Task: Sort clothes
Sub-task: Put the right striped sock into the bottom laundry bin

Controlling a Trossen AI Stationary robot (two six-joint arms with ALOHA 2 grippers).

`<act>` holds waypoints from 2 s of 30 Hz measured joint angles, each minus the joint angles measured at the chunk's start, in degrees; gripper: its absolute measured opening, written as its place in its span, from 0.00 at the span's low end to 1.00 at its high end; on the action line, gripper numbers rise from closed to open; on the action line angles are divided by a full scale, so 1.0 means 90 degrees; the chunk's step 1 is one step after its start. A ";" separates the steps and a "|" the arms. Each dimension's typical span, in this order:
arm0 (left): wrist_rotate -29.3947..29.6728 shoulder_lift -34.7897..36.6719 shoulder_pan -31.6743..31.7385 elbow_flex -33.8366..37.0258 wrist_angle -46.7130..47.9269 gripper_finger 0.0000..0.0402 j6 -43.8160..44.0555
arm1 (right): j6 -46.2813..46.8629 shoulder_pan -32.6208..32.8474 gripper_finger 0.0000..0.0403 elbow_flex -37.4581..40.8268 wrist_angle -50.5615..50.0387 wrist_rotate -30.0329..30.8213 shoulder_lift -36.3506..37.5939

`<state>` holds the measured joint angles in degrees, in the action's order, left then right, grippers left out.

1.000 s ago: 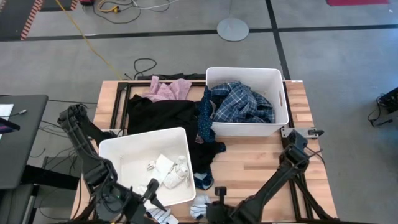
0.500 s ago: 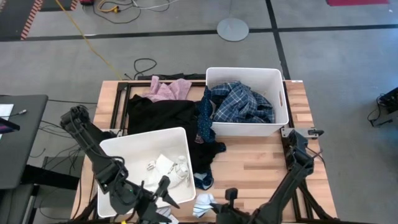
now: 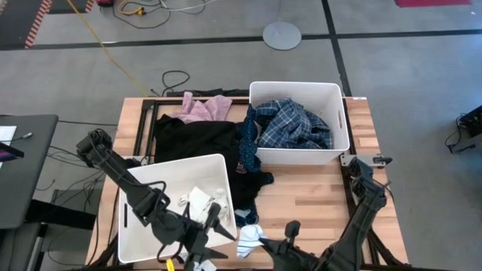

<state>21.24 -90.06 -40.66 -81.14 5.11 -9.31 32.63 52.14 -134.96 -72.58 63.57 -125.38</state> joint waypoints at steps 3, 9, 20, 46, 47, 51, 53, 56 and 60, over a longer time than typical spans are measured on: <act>-0.0026 -0.0007 0.0114 0.0000 -0.0094 0.56 -0.0036 | -0.0159 -0.0012 0.00 0.0000 0.0023 0.0253 0.0115; -0.0047 -0.0005 0.0352 0.0000 -0.0368 0.56 -0.0030 | -0.0749 -0.0108 0.00 0.0000 0.0334 0.0333 0.0242; -0.0139 -0.0005 0.0681 0.0000 -0.0253 0.56 0.0210 | -0.1284 -0.0440 0.00 0.0000 0.0567 0.0516 0.0245; 0.0886 0.0079 0.0557 0.0000 -0.0003 0.01 -0.0978 | -0.1444 -0.0106 0.05 0.0000 0.0634 0.0612 0.0267; 0.0920 0.0123 0.0526 0.0000 -0.0001 0.01 -0.1039 | -0.1419 -0.0085 0.07 0.0000 0.0632 0.0615 0.0267; 0.1262 0.0366 0.0410 0.0000 0.0126 0.01 -0.1239 | -0.1257 0.0000 0.20 -0.0005 0.0577 0.0612 0.0272; 0.1524 0.0544 0.0334 0.0000 0.0378 0.01 -0.1250 | -0.1154 0.0059 0.28 -0.0005 0.0548 0.0590 0.0272; 0.1737 0.0863 0.0228 0.0000 0.0939 0.01 -0.1085 | -0.0943 0.0143 0.39 -0.0005 0.0388 0.0587 0.0272; 0.2087 0.1329 0.0055 0.0000 0.1840 0.00 -0.0583 | -0.0613 0.0279 0.53 -0.0005 0.0203 0.0585 0.0272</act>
<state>40.02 -78.10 -40.16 -81.14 21.67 -14.56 27.12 54.65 -135.00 -70.76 68.84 -122.93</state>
